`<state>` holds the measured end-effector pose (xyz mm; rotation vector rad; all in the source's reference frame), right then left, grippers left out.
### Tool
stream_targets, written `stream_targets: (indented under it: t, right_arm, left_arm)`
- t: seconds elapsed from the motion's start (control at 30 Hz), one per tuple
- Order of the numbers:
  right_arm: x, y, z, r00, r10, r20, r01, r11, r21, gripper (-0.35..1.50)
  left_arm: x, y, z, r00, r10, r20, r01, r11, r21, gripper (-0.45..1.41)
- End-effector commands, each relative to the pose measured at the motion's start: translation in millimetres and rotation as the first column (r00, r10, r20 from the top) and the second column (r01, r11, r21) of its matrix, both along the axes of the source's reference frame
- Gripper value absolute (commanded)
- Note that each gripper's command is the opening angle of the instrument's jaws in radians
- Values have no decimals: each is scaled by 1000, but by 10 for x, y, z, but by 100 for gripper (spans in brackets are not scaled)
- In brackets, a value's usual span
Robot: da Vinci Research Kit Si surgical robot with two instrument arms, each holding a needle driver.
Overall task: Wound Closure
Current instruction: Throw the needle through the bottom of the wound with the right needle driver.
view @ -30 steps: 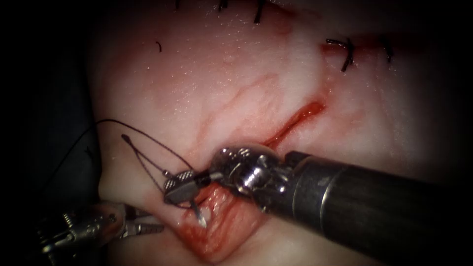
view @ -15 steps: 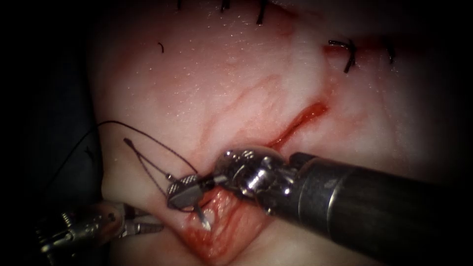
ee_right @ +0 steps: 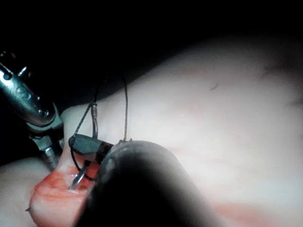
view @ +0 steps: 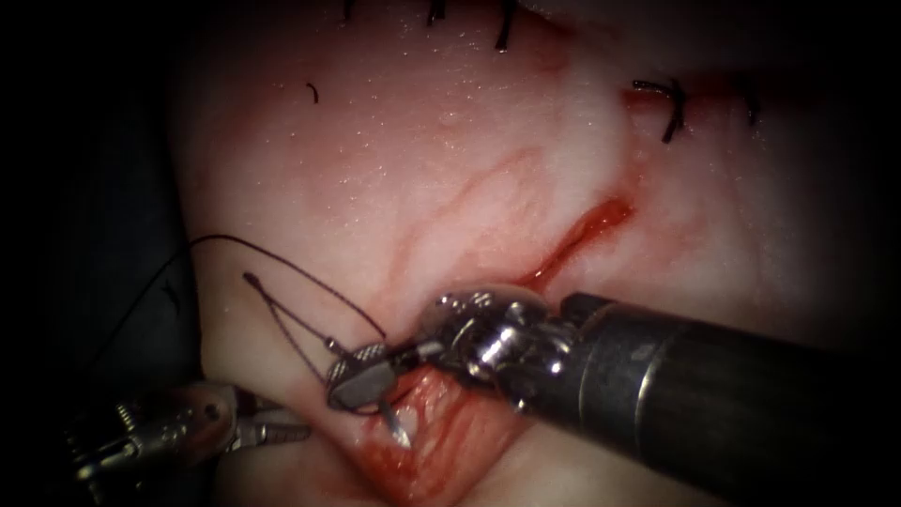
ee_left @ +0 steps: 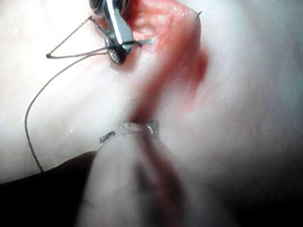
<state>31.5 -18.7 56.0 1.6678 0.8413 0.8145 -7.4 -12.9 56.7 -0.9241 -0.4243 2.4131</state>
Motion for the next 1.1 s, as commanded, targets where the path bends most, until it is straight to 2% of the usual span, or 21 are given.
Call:
stream_targets:
  t: [0.03, 0.6, 1.1]
  right_arm:
    - [5, 2, 2, 1000, -4, -2, 4, 1000, -3, -35]
    - [-4, -4, -5, 1000, -18, 16, 17, 999, 46, -35]
    - [-12, -12, -11, 997, -54, 51, 44, 982, 186, -35]
  left_arm:
    - [-6, 3, 5, 1000, 1, 1, -1, 1000, -2, 8]
    - [-6, 3, 5, 1000, 0, 1, 0, 1000, -1, 8]
    - [-5, 3, 4, 1000, -3, -1, 3, 1000, -4, 9]
